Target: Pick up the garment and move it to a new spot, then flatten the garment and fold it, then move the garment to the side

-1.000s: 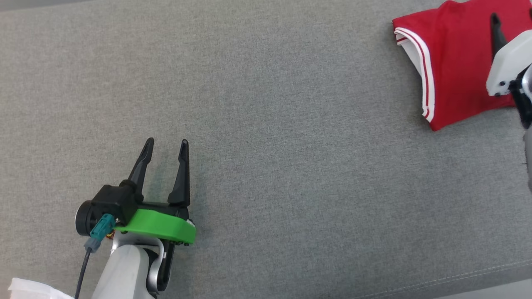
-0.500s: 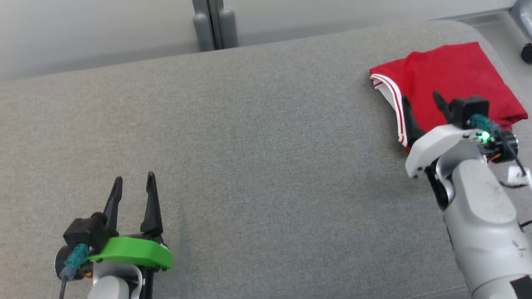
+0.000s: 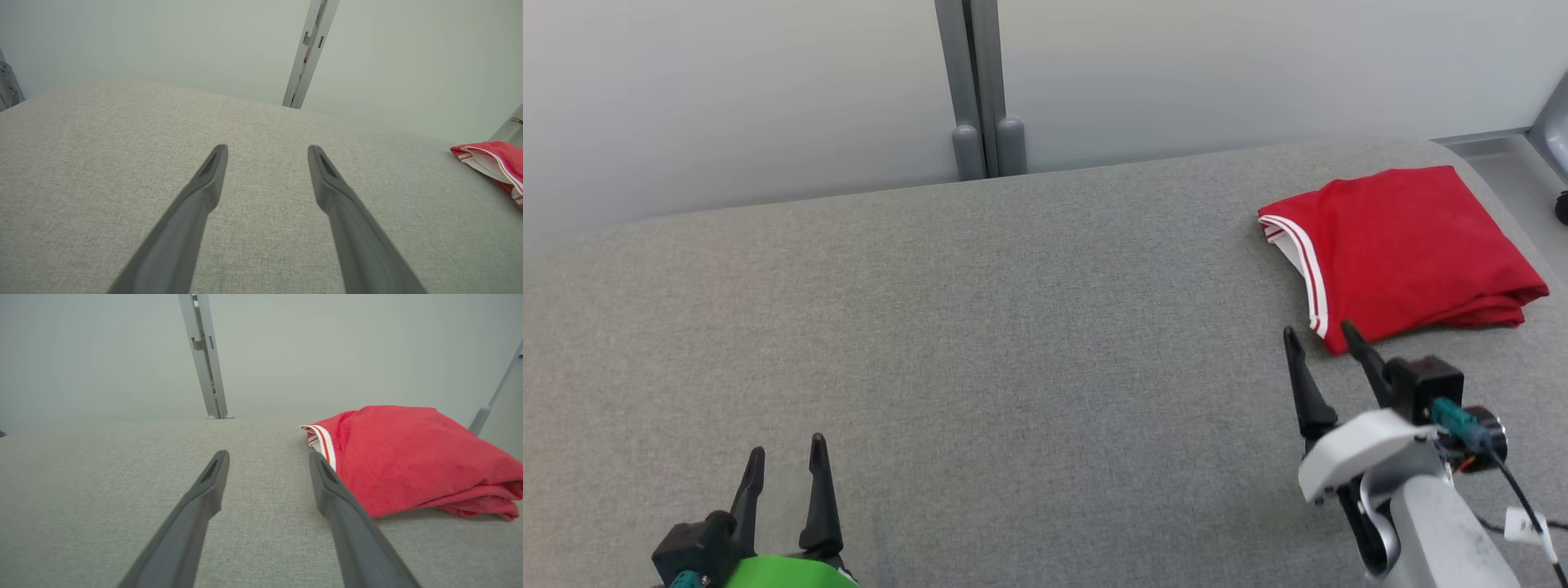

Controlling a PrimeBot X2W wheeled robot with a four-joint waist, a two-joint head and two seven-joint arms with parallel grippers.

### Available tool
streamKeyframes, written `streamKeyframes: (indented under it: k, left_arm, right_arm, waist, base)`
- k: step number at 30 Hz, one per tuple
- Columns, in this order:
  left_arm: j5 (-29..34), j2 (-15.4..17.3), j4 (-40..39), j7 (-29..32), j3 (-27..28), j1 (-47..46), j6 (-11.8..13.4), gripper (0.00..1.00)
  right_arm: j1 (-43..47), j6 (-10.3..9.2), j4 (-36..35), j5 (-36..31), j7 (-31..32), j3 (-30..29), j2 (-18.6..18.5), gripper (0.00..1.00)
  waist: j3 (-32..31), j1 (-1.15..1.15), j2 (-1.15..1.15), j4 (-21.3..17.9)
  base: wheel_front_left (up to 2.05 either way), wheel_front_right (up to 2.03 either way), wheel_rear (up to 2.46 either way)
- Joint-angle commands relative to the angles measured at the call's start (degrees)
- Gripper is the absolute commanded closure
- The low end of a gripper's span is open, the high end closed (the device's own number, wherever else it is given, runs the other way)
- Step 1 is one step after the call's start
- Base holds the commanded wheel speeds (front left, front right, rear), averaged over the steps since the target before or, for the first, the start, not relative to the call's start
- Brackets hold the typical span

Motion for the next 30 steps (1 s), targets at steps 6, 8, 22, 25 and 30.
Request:
streamKeyframes:
  k: [6,8,22,25,30]
  left_arm:
    - [0.46,-0.03,-1.54,0.03,-0.27,3.38,1.02,0.00]
    - [0.07,-0.04,-1.79,0.03,-0.61,3.94,1.33,0.00]
    - [0.13,-0.03,-1.70,0.03,-2.30,3.68,2.74,0.00]
    - [0.28,-0.03,-1.56,0.03,-2.31,3.36,2.71,0.00]
    - [0.13,-0.03,-1.40,0.03,-2.52,3.20,2.45,0.00]
  right_arm:
    - [9.51,-0.10,-6.61,3.68,-0.22,0.65,-0.24,0.00]
    - [11.24,-0.10,-7.84,3.88,-0.21,0.65,-0.21,0.00]
    - [13.04,-0.10,-10.77,3.24,-0.22,-0.98,-0.20,0.00]
    - [12.75,-0.10,-10.75,3.28,-0.22,-1.01,-0.20,0.00]
    - [12.40,-0.10,-10.68,3.40,-0.22,-1.08,-0.20,0.00]
  waist:
    - [-0.75,0.00,0.00,0.90]
    - [-0.76,0.00,0.00,0.82]
    - [-1.05,0.00,0.00,0.54]
    - [-1.05,0.00,0.00,0.70]
    - [-0.93,0.00,0.00,0.93]
  base:
    - [0.00,0.00,0.00]
    - [0.00,0.00,0.00]
    - [0.00,0.00,0.00]
    - [0.00,0.00,0.00]
    - [0.00,0.00,0.00]
